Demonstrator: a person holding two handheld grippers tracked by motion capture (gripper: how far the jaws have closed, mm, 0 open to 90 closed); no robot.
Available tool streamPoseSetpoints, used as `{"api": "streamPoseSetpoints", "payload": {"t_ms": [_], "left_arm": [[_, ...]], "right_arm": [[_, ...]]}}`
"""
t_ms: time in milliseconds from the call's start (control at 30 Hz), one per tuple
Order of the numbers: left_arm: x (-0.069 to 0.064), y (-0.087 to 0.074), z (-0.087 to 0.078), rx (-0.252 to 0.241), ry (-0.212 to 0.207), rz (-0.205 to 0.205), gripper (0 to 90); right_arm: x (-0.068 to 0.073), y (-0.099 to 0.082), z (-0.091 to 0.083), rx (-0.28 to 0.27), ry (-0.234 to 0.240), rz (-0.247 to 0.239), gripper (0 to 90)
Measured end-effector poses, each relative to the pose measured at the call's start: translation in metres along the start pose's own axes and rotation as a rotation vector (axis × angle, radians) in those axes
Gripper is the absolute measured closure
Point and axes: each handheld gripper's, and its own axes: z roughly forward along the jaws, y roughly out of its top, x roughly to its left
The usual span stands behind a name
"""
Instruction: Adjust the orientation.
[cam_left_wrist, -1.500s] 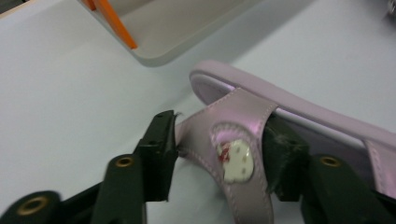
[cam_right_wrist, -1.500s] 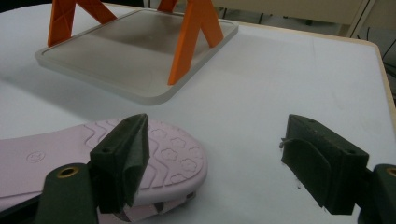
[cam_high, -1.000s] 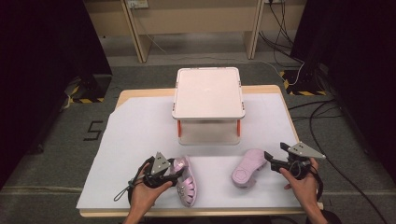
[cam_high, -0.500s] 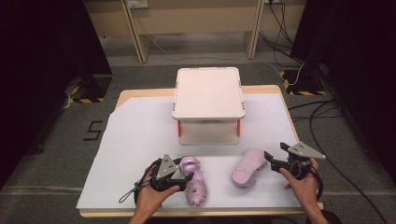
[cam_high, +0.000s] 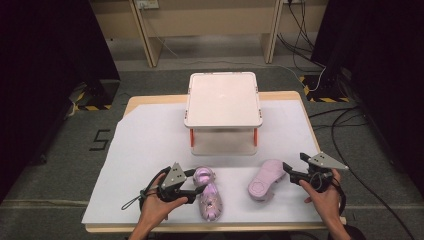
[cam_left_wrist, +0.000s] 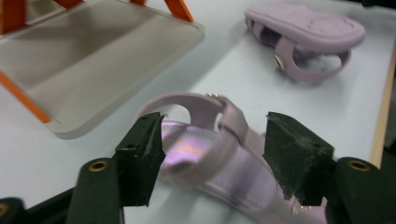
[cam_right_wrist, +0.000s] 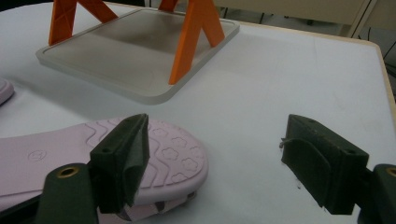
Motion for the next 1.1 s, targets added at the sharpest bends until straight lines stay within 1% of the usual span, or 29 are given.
{"api": "streamPoseSetpoints", "payload": {"t_ms": [33, 67, 133, 167, 200, 233, 267, 300, 333, 367, 433, 467, 500, 533, 567, 600, 633, 667, 700, 733, 767, 833, 867, 900, 933, 1000, 1033, 1067, 1100], "left_arm": [[0.000, 0.000, 0.002, 0.008, -0.009, 0.013, 39.6], [-0.001, 0.003, 0.006, 0.021, -0.034, 0.054, 44.0], [-0.001, 0.005, 0.011, 0.038, -0.068, 0.071, 46.3], [-0.001, 0.006, 0.013, 0.055, -0.080, 0.085, 46.6], [-0.001, 0.006, 0.013, 0.055, -0.080, 0.085, 48.4], [-0.001, 0.006, 0.017, 0.059, -0.096, 0.086, 50.8], [0.000, 0.006, 0.018, 0.056, -0.106, 0.078, 50.8], [0.002, 0.006, 0.018, 0.066, -0.120, 0.061, 51.3], [0.003, 0.007, 0.018, 0.066, -0.121, 0.047, 54.1], [0.005, 0.007, 0.017, 0.071, -0.120, 0.032, 60.7], [0.005, 0.007, 0.016, 0.075, -0.119, 0.029, 65.5], [0.005, 0.007, 0.016, 0.070, -0.108, 0.025, 65.5], [0.003, 0.007, 0.013, 0.051, -0.088, 0.009, 70.4], [0.003, 0.008, 0.011, 0.043, -0.086, -0.010, 76.5], [0.002, 0.008, 0.008, 0.042, -0.083, -0.024, 77.2], [0.000, 0.009, 0.005, 0.042, -0.068, -0.033, 78.9], [-0.003, 0.009, -0.002, 0.046, -0.047, -0.045, 79.5], [-0.003, 0.009, -0.002, 0.046, -0.047, -0.045, 79.8], [-0.002, 0.006, -0.008, 0.028, -0.027, -0.102, 80.1], [-0.002, 0.006, -0.008, 0.028, -0.027, -0.102, 80.2], [0.000, 0.003, -0.013, 0.018, -0.010, -0.138, 80.2], [0.004, -0.003, -0.019, 0.019, 0.017, -0.169, 80.3], [0.004, -0.003, -0.019, 0.019, 0.017, -0.169, 79.8], [0.004, -0.006, -0.022, 0.039, 0.040, -0.172, 78.7], [0.004, -0.006, -0.022, 0.039, 0.040, -0.172, 77.7], [0.004, -0.009, -0.027, 0.041, 0.035, -0.191, 77.4], [0.001, -0.011, -0.032, 0.041, 0.029, -0.211, 76.6], [0.001, -0.011, -0.032, 0.041, 0.029, -0.211, 75.7], [0.000, -0.012, -0.034, 0.033, 0.022, -0.227, 75.7]], "right_arm": [[0.000, 0.000, 0.000, 0.000, 0.000, -0.001, 23.8], [0.000, 0.000, 0.000, 0.000, 0.000, 0.000, 23.8], [0.000, 0.000, 0.000, 0.001, -0.001, 0.000, 23.8], [0.000, 0.000, 0.000, 0.001, -0.001, 0.000, 23.8], [0.000, 0.000, 0.000, 0.001, -0.001, 0.000, 23.8], [0.000, 0.000, 0.000, 0.000, 0.001, -0.003, 23.9], [0.000, 0.000, 0.000, 0.000, 0.001, -0.003, 23.9], [0.000, 0.000, 0.000, 0.000, 0.001, -0.003, 23.9], [0.000, 0.000, 0.000, 0.000, 0.001, -0.004, 24.0], [0.000, 0.000, 0.000, 0.000, 0.002, -0.005, 24.0], [0.000, 0.000, 0.000, 0.000, 0.002, -0.005, 24.1], [0.000, 0.000, 0.000, 0.000, 0.002, -0.005, 24.1], [0.000, 0.000, 0.000, 0.000, 0.002, -0.003, 24.1], [0.000, 0.000, 0.000, 0.000, 0.002, -0.001, 24.1], [0.000, 0.000, 0.000, -0.001, 0.003, 0.000, 24.1], [0.000, 0.000, 0.000, -0.002, 0.002, -0.002, 24.1], [0.000, 0.000, 0.000, -0.001, 0.003, -0.002, 24.2], [0.000, 0.000, 0.000, -0.001, 0.003, -0.002, 24.2], [-0.001, 0.000, 0.000, -0.001, 0.004, -0.003, 24.2], [-0.001, 0.000, 0.000, -0.001, 0.004, -0.003, 24.2], [-0.001, 0.000, 0.000, -0.003, 0.005, -0.002, 24.2], [0.000, 0.000, 0.000, -0.002, 0.005, 0.001, 24.1], [0.000, 0.000, 0.000, -0.002, 0.004, -0.001, 24.2], [0.000, 0.000, 0.000, -0.001, 0.004, -0.001, 24.1], [0.000, 0.000, 0.000, -0.001, 0.004, -0.001, 24.1], [0.000, 0.000, 0.000, 0.002, 0.003, -0.002, 24.1], [0.000, 0.000, 0.000, 0.001, 0.002, -0.004, 24.1], [0.000, 0.000, 0.000, 0.001, 0.002, -0.004, 24.1], [0.000, 0.000, 0.000, 0.001, 0.002, -0.003, 24.1]]}}
